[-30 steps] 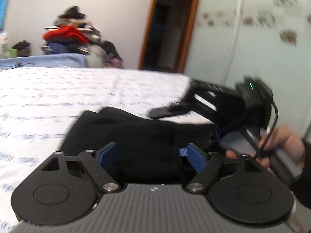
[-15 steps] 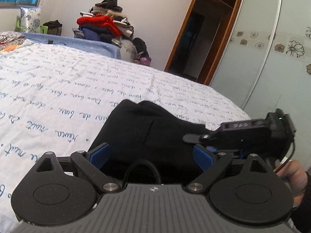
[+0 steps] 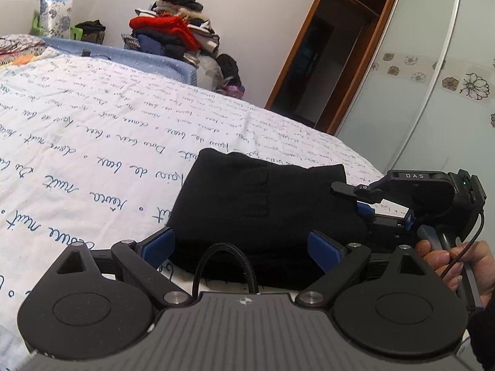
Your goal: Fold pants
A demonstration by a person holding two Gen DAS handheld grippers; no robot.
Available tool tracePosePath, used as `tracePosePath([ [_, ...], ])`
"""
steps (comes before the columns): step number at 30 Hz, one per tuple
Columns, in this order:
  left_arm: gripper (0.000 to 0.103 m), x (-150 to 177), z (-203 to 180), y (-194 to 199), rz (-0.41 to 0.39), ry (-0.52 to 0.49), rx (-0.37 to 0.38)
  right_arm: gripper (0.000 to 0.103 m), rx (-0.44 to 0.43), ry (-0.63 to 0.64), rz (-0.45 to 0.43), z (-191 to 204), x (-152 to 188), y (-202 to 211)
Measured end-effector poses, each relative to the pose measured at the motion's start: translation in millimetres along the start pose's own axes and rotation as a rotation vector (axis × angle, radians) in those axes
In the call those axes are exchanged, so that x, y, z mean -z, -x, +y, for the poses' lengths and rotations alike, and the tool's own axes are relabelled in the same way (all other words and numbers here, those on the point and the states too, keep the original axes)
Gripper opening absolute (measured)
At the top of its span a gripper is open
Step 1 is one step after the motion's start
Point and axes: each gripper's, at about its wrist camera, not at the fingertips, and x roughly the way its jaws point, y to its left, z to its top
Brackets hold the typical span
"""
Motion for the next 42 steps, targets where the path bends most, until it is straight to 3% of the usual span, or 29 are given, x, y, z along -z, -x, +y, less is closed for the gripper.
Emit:
tracePosePath([
  [3,0.095,1.3,-1.9,-3.4,0.000,-0.004,0.009,0.015,0.034,0.006,0.063,-5.4,3.0,-9.6],
  [6,0.095,4.7,-4.2,-8.5,0.023,-0.011,0.008,0.020,0.127,-0.032,0.115,-18.9,5.4,-20.5],
  [9,0.095,7.4,-6.9,-6.5,0.025,-0.028,0.016,0.020,0.085,-0.081,0.125,-26.8,5.1,-17.3],
  [13,0.095,5.7,-4.0,-3.5,0.014,-0.024,0.014,0.021,0.112,-0.061,0.208,-19.3,3.9,-16.4],
  [16,0.095,4.3,-1.0,-5.1,0.010,0.002,0.013,0.026,0.066,-0.080,0.264,-18.4,11.5,-30.6],
  [18,0.095,4.3,-1.5,-7.1,0.020,0.011,0.013,0.034,0.015,-0.113,0.278,-19.5,11.2,-42.0],
  [20,0.095,5.5,-3.1,-6.7,0.027,0.006,0.016,0.058,-0.064,-0.172,0.253,-21.0,7.6,-48.1],
  [22,0.095,6.8,-4.8,-4.2,0.024,-0.010,0.018,0.072,-0.129,-0.205,0.216,-20.4,4.9,-51.9],
  [24,0.095,7.2,-4.6,-2.8,0.023,-0.013,0.016,0.070,-0.092,-0.129,0.191,-11.0,7.1,-54.4],
  [25,0.095,7.3,-3.9,-2.8,0.026,-0.009,0.014,0.056,-0.042,-0.071,0.191,-4.6,9.0,-55.5],
  [26,0.095,7.2,-3.1,-3.1,0.029,-0.004,0.010,0.026,0.014,-0.007,0.183,2.8,10.8,-56.5],
  [27,0.095,7.0,-2.4,-3.4,0.031,0.001,0.005,0.017,0.024,0.024,0.183,6.0,12.9,-56.8],
  [32,0.096,7.3,-1.4,-3.8,0.037,0.012,0.005,0.016,-0.006,0.093,0.146,17.2,14.1,-43.5],
  [37,0.096,3.9,-2.0,-1.5,0.032,0.011,0.017,0.016,-0.012,0.130,0.133,20.9,-8.4,-17.9],
  [42,0.097,0.2,0.4,5.3,-0.004,0.030,0.045,0.016,0.065,0.157,0.106,9.0,-32.8,38.2],
])
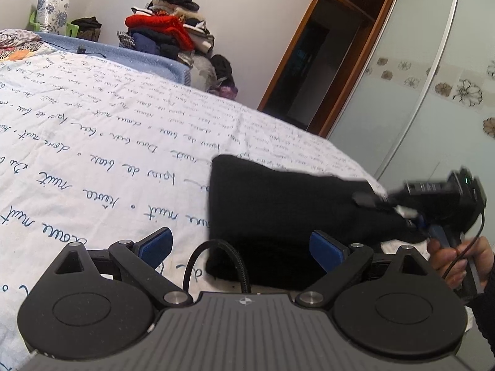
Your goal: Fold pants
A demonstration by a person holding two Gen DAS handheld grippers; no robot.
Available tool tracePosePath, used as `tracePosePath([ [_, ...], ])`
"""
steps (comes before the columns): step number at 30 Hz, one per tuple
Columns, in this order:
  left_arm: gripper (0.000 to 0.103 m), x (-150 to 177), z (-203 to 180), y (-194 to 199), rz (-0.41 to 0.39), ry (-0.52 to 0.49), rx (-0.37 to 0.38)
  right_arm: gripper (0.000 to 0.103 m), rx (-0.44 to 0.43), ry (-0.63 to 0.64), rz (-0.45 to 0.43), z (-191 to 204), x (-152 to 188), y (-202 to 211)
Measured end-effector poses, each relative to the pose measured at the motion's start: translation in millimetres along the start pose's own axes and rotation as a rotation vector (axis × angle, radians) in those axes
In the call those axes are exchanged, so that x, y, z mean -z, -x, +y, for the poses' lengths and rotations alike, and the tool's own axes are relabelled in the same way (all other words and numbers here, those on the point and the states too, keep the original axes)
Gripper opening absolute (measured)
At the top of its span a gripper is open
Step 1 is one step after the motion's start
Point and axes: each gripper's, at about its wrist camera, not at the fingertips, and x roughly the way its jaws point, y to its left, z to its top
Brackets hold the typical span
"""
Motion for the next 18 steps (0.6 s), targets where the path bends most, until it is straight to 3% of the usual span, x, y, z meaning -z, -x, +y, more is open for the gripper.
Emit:
tracePosePath([
  [5,0.097,-1.7,-6.6,-6.9,0.013,-0.001,0.018,0.016,0.132,-0.040,-0.002,-37.5,7.2,22.3],
  [12,0.097,-5.1,-29.6,-13.1,0.020,-0.078,0.036,0.016,0.117,-0.020,-0.008,-34.7,8.2,22.2],
  [16,0.098,-8.3,-40.7,-20.6,0.010,-0.102,0.067,0.016,0.157,0.006,0.010,-40.9,7.8,26.8],
  [18,0.098,-10.7,-49.7,-29.9,0.011,-0.130,0.079,0.017,0.141,-0.045,0.002,-53.8,10.1,26.9],
])
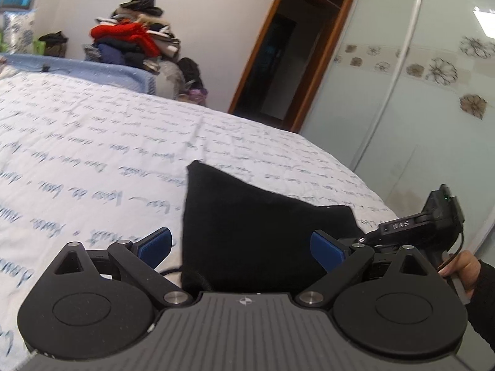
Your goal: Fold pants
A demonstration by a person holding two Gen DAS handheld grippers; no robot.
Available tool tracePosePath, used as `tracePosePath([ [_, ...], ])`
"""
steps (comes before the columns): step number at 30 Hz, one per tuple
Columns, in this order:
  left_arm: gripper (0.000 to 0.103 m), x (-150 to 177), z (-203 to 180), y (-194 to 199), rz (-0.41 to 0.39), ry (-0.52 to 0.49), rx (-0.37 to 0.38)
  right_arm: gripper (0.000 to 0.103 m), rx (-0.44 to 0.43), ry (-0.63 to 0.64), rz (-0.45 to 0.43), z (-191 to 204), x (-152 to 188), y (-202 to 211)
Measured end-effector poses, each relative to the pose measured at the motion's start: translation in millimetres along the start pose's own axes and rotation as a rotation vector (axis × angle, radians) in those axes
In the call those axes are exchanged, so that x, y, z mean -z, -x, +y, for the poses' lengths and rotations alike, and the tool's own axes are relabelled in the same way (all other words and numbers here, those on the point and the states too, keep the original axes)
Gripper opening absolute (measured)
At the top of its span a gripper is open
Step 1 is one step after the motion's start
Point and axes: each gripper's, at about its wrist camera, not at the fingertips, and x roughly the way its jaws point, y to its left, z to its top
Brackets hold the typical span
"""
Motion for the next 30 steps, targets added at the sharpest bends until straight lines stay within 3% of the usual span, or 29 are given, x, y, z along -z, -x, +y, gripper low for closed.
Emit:
tracePosePath([
  [2,0.098,-3.9,-7.6,-10.3,0.001,-0.037,0.004,0.019,-0.041,-0.073,0.001,-10.0,-0.5,3.7],
  [4,0.098,-9.0,-12.0,-17.6,0.007,-0.061,-0.003,0.022,-0.030,-0.110,-0.025,-11.5,-1.5,15.3],
  [9,0.098,-18.0,-12.0,-23.5,-0.013,-0.068,0.004,0.025,0.017,-0.044,-0.285,8.8,5.7,66.3],
  [12,0.098,-22.6,-20.6,-43.0,-0.006,-0.094,-0.002,0.025,-0.084,0.009,-0.266,40.0,7.5,49.4],
  [14,0.098,-21.7,-28.9,-61.3,0.005,-0.133,-0.021,0.035,-0.133,0.022,-0.213,52.6,5.8,24.1],
  [16,0.098,-15.9,-35.2,-83.0,0.053,-0.166,-0.062,0.044,-0.102,0.010,-0.177,51.7,6.6,0.8],
  [18,0.098,-5.7,-32.0,-106.1,0.159,-0.159,-0.078,0.045,-0.030,-0.032,-0.172,34.2,10.5,-13.5],
  [19,0.098,1.9,-28.6,-117.0,0.205,-0.155,-0.087,0.042,-0.029,-0.056,-0.185,22.2,13.9,-19.9],
  [21,0.103,16.6,-23.9,-120.8,0.168,-0.188,-0.087,0.023,-0.071,-0.090,-0.242,-1.5,23.3,-17.7],
  [22,0.103,18.9,-21.4,-120.1,0.161,-0.187,-0.082,0.007,-0.060,-0.096,-0.244,-7.2,25.9,-16.6],
  [27,0.103,19.0,-17.5,-119.4,0.162,-0.184,-0.078,0.006,-0.058,-0.154,-0.242,-4.6,21.4,-10.9],
  [30,0.103,18.7,-20.1,-119.8,0.158,-0.184,-0.081,0.011,-0.075,-0.084,-0.268,25.5,19.0,-5.4],
])
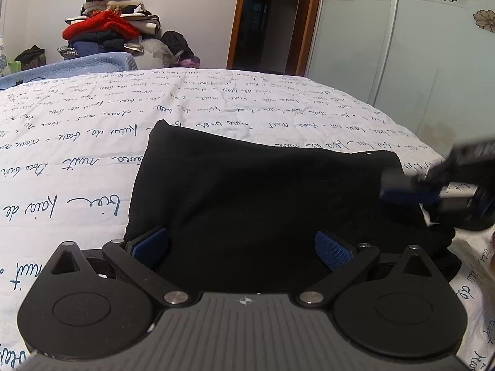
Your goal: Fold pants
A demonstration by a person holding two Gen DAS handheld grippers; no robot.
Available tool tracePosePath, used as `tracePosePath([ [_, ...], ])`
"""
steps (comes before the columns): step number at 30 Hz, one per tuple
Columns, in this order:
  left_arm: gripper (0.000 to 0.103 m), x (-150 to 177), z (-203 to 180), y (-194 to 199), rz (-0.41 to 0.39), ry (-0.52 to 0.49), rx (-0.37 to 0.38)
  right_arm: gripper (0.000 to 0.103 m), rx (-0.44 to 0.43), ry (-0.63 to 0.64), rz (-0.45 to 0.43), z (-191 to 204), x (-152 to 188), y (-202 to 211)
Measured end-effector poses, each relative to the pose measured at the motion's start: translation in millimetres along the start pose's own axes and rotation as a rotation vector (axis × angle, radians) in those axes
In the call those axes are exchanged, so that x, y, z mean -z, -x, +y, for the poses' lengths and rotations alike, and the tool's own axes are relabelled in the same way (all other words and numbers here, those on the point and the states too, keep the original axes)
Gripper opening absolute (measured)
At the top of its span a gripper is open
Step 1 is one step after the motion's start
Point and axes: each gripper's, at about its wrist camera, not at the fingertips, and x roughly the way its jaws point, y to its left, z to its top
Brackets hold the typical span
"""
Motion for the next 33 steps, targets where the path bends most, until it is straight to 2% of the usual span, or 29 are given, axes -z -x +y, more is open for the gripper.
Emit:
tracePosePath([
  [2,0.103,0.7,-2.9,1.0,-0.001,-0.006,-0.007,0.012,-0.042,0.049,0.003,19.5,-1.1,-3.9],
  [4,0.103,0.8,-4.7,1.0,-0.001,-0.013,-0.014,0.017,-0.031,0.076,0.025,31.5,-8.1,-18.4],
  [6,0.103,1.3,-5.5,1.3,-0.002,-0.015,-0.017,0.030,0.006,0.093,0.042,37.4,-14.5,-36.2],
  [8,0.103,1.6,-6.2,1.4,-0.004,-0.015,-0.017,0.053,0.041,0.121,0.068,40.1,-18.1,-54.9],
  [9,0.103,1.7,-6.2,1.4,-0.005,-0.014,-0.017,0.056,0.069,0.139,0.080,40.9,-18.1,-63.2],
  [11,0.103,1.9,-5.8,1.8,-0.006,-0.013,-0.018,0.055,0.139,0.189,0.108,38.6,-13.7,-77.1],
  [16,0.103,1.8,-7.0,1.8,-0.007,-0.016,-0.022,0.054,0.154,0.295,0.090,37.6,2.3,-77.3],
  [20,0.103,2.0,-3.5,3.7,-0.013,-0.007,-0.011,0.056,0.182,0.269,0.062,52.3,7.3,-50.4],
  [22,0.103,1.9,-2.2,4.5,-0.016,0.000,-0.006,0.057,0.157,0.309,0.018,60.0,17.1,-24.4],
  [24,0.103,1.6,-2.8,4.5,-0.017,-0.001,-0.007,0.070,0.166,0.329,0.004,59.7,25.8,-6.9],
  [25,0.103,1.3,-3.2,4.4,-0.017,-0.002,-0.009,0.079,0.186,0.325,0.010,54.4,30.9,-1.5],
  [26,0.103,1.4,-3.4,4.2,-0.017,-0.003,-0.009,0.080,0.210,0.312,0.023,44.9,34.8,0.1],
  [27,0.103,1.1,-3.9,4.3,-0.017,-0.006,-0.008,0.080,0.193,0.288,0.024,32.3,38.4,-0.7],
  [29,0.102,1.3,-3.7,7.0,-0.026,-0.005,-0.010,0.080,0.100,0.267,-0.023,13.6,42.9,5.0],
  [33,0.101,11.8,-2.7,45.0,-0.081,0.019,-0.007,0.082,0.109,0.208,-0.031,33.6,29.8,12.3],
])
